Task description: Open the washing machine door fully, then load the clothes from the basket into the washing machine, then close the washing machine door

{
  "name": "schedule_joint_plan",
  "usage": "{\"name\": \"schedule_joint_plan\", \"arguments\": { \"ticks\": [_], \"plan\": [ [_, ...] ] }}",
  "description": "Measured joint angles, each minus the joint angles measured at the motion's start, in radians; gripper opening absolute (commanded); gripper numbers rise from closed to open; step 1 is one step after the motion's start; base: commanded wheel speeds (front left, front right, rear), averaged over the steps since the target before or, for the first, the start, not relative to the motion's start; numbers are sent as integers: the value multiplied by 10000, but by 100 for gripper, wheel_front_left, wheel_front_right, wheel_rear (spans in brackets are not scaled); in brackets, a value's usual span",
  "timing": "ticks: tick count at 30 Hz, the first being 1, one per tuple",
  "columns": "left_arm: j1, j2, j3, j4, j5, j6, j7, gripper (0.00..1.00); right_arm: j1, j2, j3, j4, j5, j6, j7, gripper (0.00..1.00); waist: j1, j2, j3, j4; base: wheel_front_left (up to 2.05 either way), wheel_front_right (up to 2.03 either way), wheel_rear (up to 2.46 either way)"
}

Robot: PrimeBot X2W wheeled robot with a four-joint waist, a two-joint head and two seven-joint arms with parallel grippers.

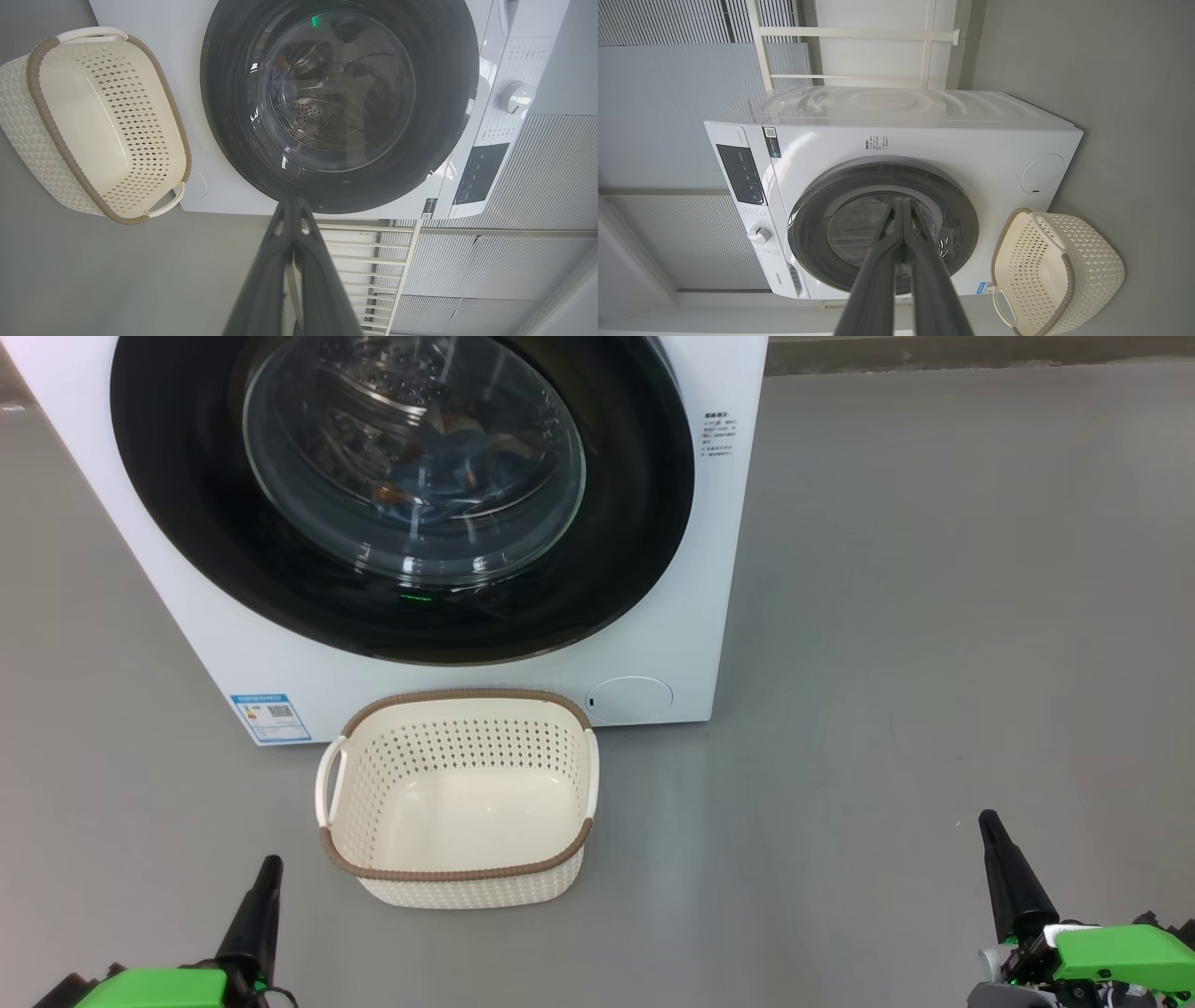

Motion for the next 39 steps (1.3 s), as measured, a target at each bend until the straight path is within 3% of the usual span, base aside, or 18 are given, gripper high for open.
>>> {"name": "schedule_joint_plan", "arguments": {
  "ticks": [39],
  "plan": [
    [0, 0, 4, 0, 0, 0, 0, 0, 0, 0, 0, 0, 0, -2, 0, 0, 0, 1, 0, 0, 0, 0, 0]
  ]
}}
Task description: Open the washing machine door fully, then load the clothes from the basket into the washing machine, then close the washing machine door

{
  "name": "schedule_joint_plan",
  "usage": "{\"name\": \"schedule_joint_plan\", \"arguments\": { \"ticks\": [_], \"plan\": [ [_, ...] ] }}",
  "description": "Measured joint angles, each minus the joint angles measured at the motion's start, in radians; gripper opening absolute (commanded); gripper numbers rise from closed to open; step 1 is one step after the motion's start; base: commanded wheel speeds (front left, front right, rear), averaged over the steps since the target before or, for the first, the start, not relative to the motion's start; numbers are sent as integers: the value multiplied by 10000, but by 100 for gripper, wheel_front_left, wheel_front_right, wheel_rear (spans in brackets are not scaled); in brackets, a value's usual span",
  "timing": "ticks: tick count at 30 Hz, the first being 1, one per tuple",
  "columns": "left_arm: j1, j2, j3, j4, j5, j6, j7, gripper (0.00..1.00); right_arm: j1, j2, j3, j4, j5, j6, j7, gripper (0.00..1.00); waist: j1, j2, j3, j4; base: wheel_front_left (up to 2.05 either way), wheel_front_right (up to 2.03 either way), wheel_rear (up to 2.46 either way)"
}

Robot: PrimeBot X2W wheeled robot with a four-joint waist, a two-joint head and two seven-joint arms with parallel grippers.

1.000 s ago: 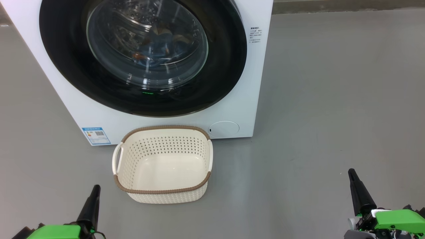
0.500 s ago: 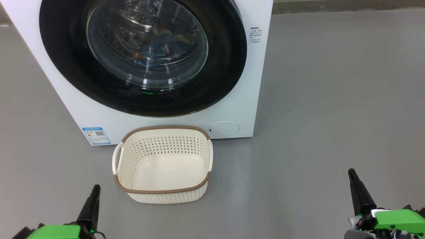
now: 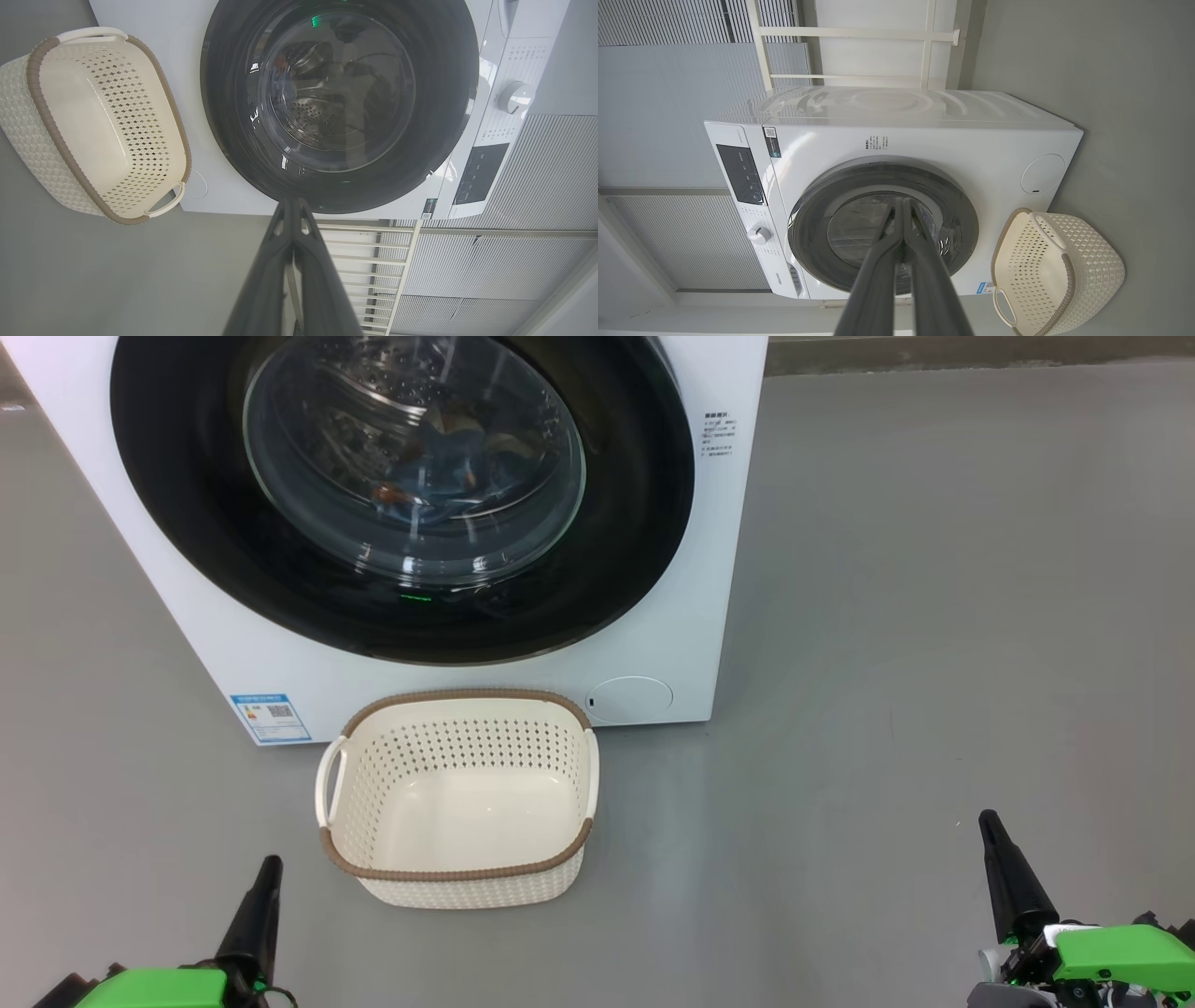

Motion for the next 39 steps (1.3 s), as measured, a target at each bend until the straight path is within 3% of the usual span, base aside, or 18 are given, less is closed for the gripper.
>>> {"name": "schedule_joint_plan", "arguments": {
  "ticks": [39],
  "plan": [
    [0, 0, 2, 0, 0, 0, 0, 0, 0, 0, 2, 0, 0, 0, 0, 0, 0, 0, 0, 0, 0, 0, 0]
  ]
}}
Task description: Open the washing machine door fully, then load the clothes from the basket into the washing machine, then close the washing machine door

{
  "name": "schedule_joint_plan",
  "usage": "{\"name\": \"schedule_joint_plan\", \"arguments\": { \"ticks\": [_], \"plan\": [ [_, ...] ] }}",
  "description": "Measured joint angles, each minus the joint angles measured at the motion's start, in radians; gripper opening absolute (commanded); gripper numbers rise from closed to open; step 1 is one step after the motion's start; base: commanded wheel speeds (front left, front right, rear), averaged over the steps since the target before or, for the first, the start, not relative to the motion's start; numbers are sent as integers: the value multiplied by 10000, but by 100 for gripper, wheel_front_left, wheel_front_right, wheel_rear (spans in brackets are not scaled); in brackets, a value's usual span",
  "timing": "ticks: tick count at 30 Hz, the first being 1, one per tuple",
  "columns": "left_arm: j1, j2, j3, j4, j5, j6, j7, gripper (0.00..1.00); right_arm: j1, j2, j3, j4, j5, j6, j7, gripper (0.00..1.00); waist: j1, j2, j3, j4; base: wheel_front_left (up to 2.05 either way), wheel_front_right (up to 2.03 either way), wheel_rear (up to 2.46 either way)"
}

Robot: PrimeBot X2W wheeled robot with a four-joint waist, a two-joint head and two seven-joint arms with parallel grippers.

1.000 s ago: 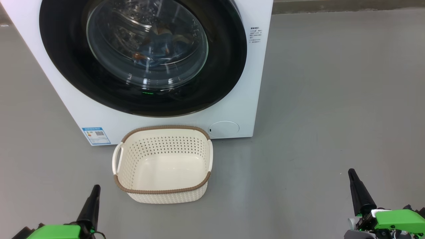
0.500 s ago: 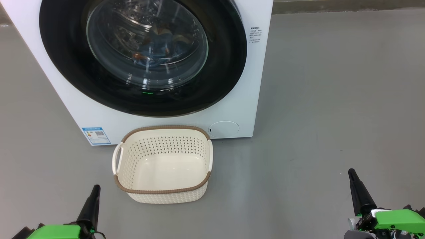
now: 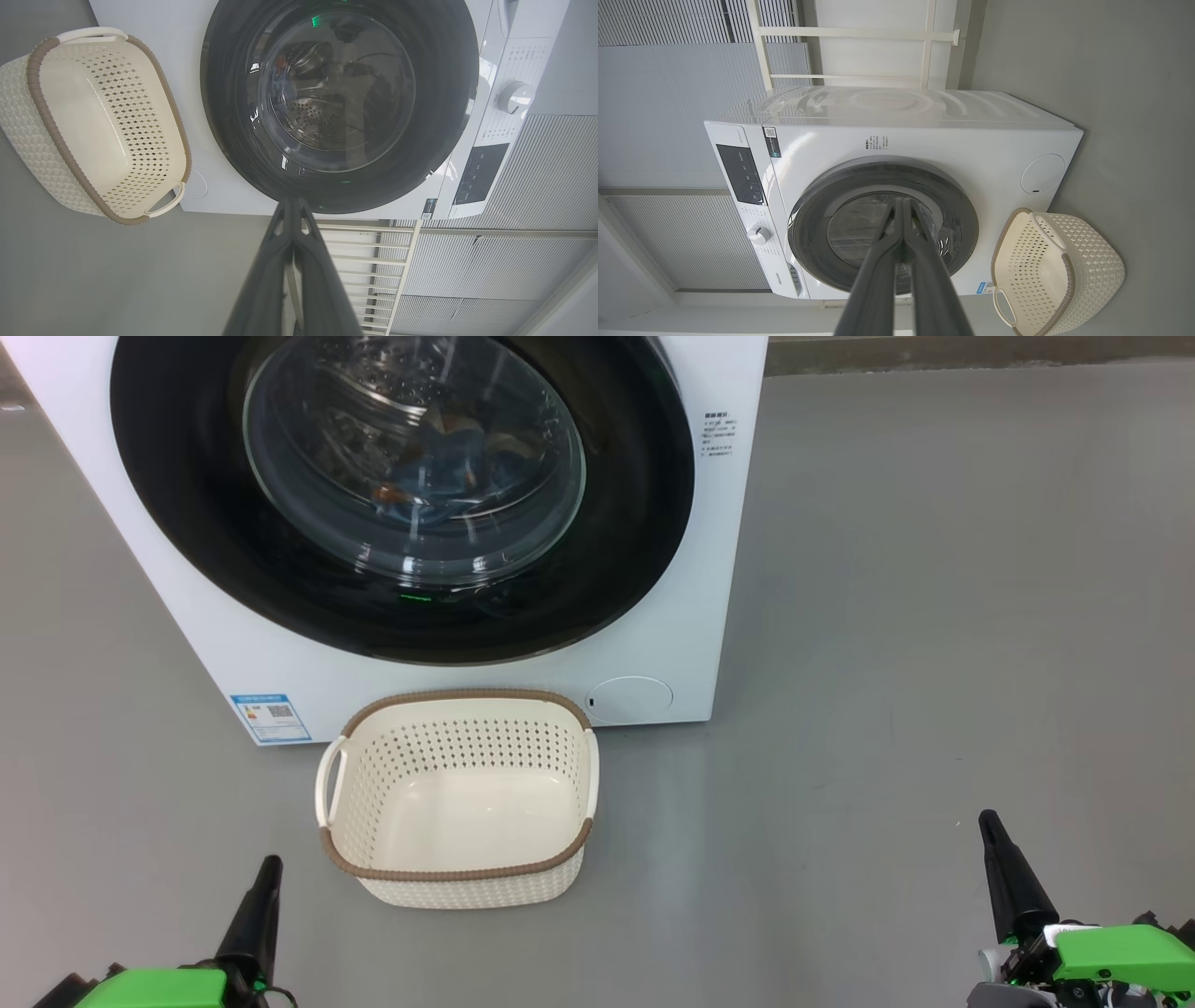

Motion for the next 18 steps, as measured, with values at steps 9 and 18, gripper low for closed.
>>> {"name": "schedule_joint_plan", "arguments": {
  "ticks": [9, 18],
  "plan": [
    [0, 0, 2, 0, 0, 0, 0, 0, 0, 0, 0, 0, 0, 2, 0, 0, 0, 0, 0, 0, 0, 0, 0],
    [0, 0, 2, 0, 0, 0, 0, 0, 0, 0, 0, 0, 0, 0, 0, 0, 0, 0, 0, 0, 0, 0, 0]
  ]
}}
